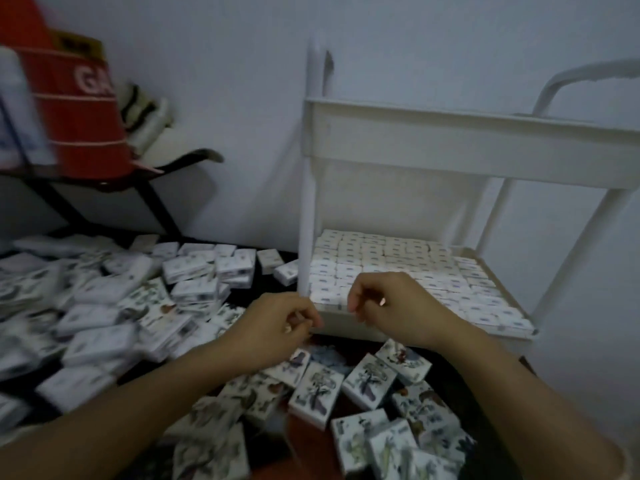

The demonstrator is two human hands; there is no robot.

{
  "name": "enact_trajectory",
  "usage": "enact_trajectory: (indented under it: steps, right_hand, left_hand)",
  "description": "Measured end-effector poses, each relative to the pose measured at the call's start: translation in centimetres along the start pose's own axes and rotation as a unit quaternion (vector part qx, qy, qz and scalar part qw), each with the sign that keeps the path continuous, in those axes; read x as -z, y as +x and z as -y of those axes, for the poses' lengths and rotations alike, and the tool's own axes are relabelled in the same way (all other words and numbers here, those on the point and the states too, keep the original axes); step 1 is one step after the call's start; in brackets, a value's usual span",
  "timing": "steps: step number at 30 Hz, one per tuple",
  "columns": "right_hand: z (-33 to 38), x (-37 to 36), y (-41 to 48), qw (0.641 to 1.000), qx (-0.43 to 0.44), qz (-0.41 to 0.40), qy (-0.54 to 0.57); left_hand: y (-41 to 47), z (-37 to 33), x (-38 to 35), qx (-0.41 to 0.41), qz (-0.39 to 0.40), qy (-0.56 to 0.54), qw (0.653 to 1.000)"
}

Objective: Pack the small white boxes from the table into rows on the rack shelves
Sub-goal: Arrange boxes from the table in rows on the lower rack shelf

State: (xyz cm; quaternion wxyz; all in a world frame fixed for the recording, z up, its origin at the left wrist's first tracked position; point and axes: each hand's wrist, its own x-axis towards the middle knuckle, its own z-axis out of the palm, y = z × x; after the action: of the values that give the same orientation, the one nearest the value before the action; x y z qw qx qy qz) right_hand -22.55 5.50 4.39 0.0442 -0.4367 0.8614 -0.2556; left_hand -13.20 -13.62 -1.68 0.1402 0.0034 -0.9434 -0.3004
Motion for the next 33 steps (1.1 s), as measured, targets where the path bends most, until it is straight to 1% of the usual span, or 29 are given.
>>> enact_trajectory:
  steps: [2,4,7,8,10,15,18,21,23,25,27,29,30,31,33]
  right_hand:
    - [2.5,-1.8,0.4,0.999,0.034,0.028,0.011]
    - [4.5,-3.8,1.5,0.997,0.064,0.039,0.021]
    - [6.5,-6.6,4.1,0.996,0.078,0.039,0.024]
    - [6.9,-7.3,5.0,0.996,0.076,0.040,0.022]
    - [7.2,-8.6,7.1,0.996,0.071,0.044,0.008]
    - [6.7,-10.7,12.6,0.998,0.049,0.018,-0.037]
    - [6.2,-12.0,15.9,0.998,0.039,-0.011,-0.045]
    - [5.4,-13.2,19.1,0.997,0.027,-0.014,-0.065]
    - [4.7,-13.6,21.0,0.998,0.019,-0.002,-0.064]
    - [4.0,-14.0,22.7,0.999,0.009,0.009,-0.053]
    - [3.5,-14.4,23.8,0.996,0.008,0.046,-0.073]
    - [3.3,-15.0,24.5,0.987,0.001,0.094,-0.127]
    - [3.2,-15.1,24.6,0.984,-0.005,0.104,-0.144]
    - [3.2,-15.2,24.6,0.984,-0.009,0.100,-0.148]
    - [3.1,-15.1,24.2,0.989,-0.006,0.063,-0.136]
  left_hand:
    - [-2.0,1.7,2.0,0.017,-0.012,0.048,0.999]
    - [-3.0,3.9,4.2,0.033,-0.037,0.121,0.991]
    - [-2.9,7.5,7.5,0.062,-0.096,0.200,0.973]
    - [-2.5,8.7,8.5,0.072,-0.105,0.226,0.966]
    - [-1.2,10.9,9.9,0.088,-0.101,0.269,0.954]
    - [2.3,14.3,11.6,0.115,-0.101,0.310,0.938]
    - [3.7,15.4,11.9,0.145,-0.049,0.339,0.928]
    - [4.2,16.0,11.7,0.155,0.001,0.346,0.926]
    - [4.1,16.0,11.8,0.141,0.001,0.356,0.924]
    - [3.7,15.9,12.0,0.127,-0.019,0.354,0.926]
    - [3.2,15.5,12.1,0.111,-0.039,0.309,0.944]
    - [2.6,14.9,12.2,0.096,-0.058,0.251,0.962]
    - [2.3,14.6,12.3,0.089,-0.071,0.227,0.967]
    - [2.0,14.3,12.3,0.084,-0.088,0.201,0.972]
    - [1.3,13.7,12.2,0.075,-0.117,0.133,0.981]
